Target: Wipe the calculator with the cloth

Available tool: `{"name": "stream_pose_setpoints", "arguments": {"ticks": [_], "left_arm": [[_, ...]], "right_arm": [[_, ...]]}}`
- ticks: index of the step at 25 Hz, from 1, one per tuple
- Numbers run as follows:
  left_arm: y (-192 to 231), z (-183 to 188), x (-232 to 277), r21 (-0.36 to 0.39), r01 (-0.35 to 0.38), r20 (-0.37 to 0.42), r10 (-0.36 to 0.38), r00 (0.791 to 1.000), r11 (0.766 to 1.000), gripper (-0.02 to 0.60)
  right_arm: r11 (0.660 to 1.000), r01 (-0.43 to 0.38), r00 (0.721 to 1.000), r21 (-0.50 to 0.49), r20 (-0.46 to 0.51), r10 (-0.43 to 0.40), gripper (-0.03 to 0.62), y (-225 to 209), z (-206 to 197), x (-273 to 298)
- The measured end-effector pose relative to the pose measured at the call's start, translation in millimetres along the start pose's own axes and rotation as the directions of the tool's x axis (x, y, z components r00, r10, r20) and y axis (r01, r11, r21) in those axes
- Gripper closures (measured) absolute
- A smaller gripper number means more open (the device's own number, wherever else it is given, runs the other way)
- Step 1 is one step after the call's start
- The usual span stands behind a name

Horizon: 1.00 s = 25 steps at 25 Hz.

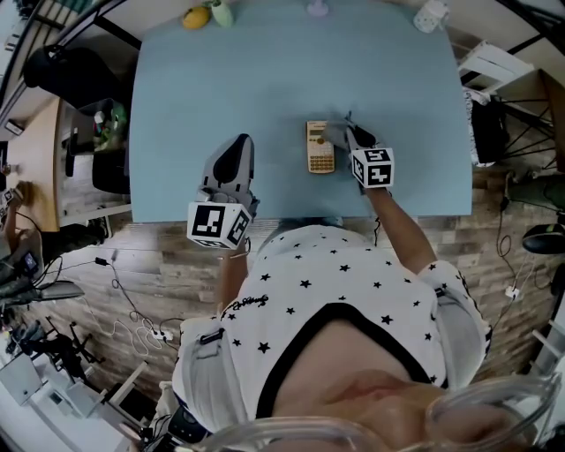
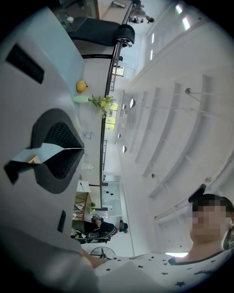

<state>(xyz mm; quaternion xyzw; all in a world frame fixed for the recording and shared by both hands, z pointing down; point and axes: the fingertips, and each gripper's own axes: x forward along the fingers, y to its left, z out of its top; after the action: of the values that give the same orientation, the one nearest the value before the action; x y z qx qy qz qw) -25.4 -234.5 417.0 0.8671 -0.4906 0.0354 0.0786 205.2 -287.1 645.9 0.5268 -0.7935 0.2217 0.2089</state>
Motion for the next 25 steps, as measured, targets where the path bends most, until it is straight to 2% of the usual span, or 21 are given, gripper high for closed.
{"name": "stream_pose_setpoints", "arguments": {"ticks": [5,10,17,25], "left_arm": [[1,-2,0,-0.011,0.005,0.01,-0.005,1.0,1.0,0.551],[6,-3,-4,-0.017,-0.003,0.013,0.004,1.0,1.0,0.551],[15,3,-16,-0.011,-0.051,0.031,0.052,0.998,0.999,0.551],[25,1,-32,-0.021,-0.094,0.029,0.095,0.995,0.995,0.551]], "right_arm": [[0.998,-0.057,0.996,0.002,0.065,0.057,0.562,23,25,-10],[0.987,-0.158,0.983,-0.014,0.09,0.159,0.562,64,40,-9],[0.965,-0.255,0.966,-0.069,0.033,0.257,0.562,103,27,-1],[0.956,-0.273,0.962,-0.108,-0.039,0.27,0.562,118,5,11]]}}
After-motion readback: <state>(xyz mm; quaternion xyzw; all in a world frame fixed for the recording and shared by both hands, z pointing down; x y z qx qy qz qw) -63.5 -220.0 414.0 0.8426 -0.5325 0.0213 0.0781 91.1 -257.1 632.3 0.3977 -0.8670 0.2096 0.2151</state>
